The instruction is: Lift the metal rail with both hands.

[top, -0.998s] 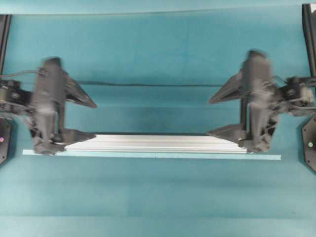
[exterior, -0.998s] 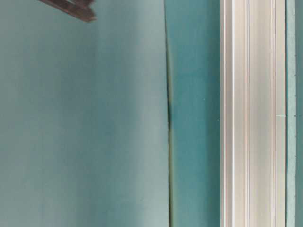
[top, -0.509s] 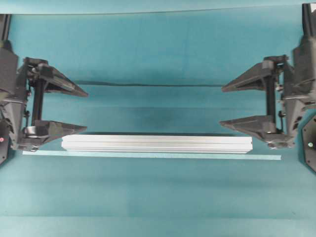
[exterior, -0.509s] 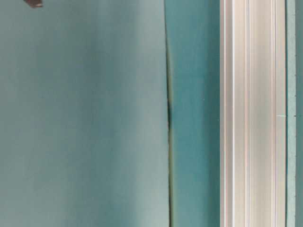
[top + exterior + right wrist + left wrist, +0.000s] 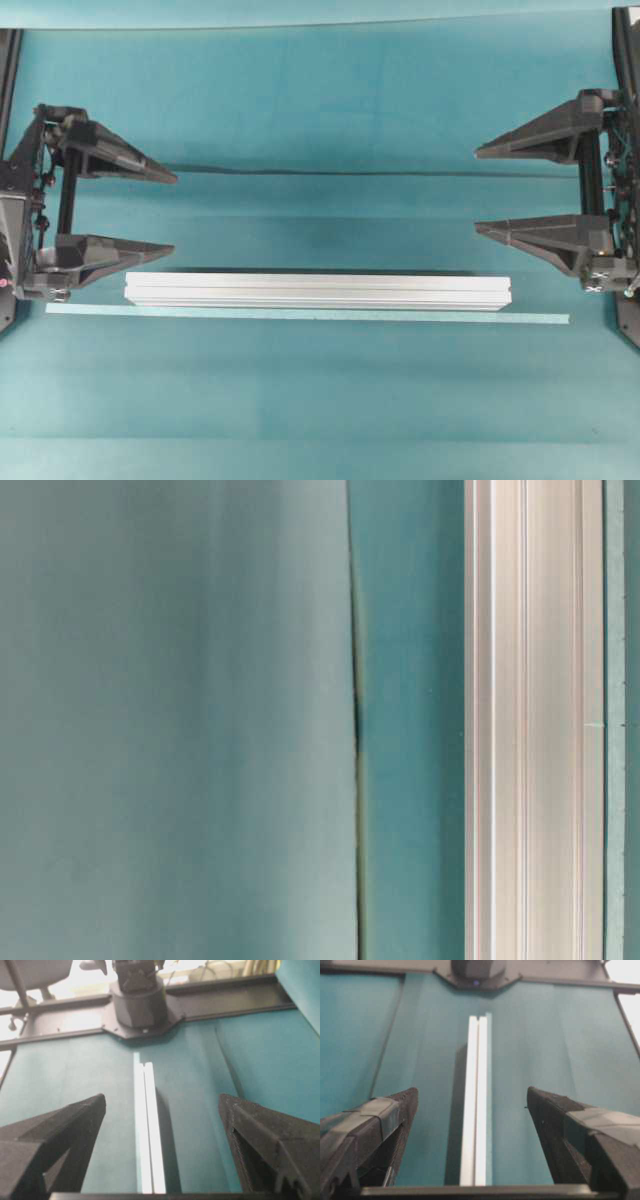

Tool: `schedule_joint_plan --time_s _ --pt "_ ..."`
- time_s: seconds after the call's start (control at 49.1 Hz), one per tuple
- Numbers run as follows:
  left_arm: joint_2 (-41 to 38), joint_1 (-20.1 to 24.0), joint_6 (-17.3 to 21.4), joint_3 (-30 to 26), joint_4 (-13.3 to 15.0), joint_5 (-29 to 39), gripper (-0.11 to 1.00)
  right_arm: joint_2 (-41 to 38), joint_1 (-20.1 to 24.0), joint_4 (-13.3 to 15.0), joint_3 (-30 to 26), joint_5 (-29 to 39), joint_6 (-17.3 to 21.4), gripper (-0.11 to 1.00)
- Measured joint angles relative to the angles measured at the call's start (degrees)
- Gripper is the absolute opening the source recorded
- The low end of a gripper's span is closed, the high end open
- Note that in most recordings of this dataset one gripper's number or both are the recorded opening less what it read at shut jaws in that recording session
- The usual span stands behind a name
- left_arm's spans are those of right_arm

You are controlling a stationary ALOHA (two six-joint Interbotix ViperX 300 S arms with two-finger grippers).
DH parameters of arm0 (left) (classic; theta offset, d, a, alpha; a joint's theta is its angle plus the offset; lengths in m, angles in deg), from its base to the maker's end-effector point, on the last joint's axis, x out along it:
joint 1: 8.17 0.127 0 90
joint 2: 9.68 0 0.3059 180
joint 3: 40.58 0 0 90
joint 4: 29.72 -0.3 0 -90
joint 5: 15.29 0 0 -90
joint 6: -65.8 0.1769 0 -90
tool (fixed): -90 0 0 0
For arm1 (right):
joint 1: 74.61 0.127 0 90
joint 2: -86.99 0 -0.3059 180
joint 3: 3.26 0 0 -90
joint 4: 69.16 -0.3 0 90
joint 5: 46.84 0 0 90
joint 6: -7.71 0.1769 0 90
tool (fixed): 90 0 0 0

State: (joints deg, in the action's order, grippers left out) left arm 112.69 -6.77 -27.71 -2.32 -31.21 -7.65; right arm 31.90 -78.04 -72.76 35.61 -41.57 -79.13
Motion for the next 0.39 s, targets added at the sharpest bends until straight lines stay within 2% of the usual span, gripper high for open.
schedule_joint_plan --time_s 0.387 --pt "-0.18 0.00 -0.18 0.09 0.00 -0.35 0.97 0.18 0.00 -0.09 0.18 0.00 0.00 0.93"
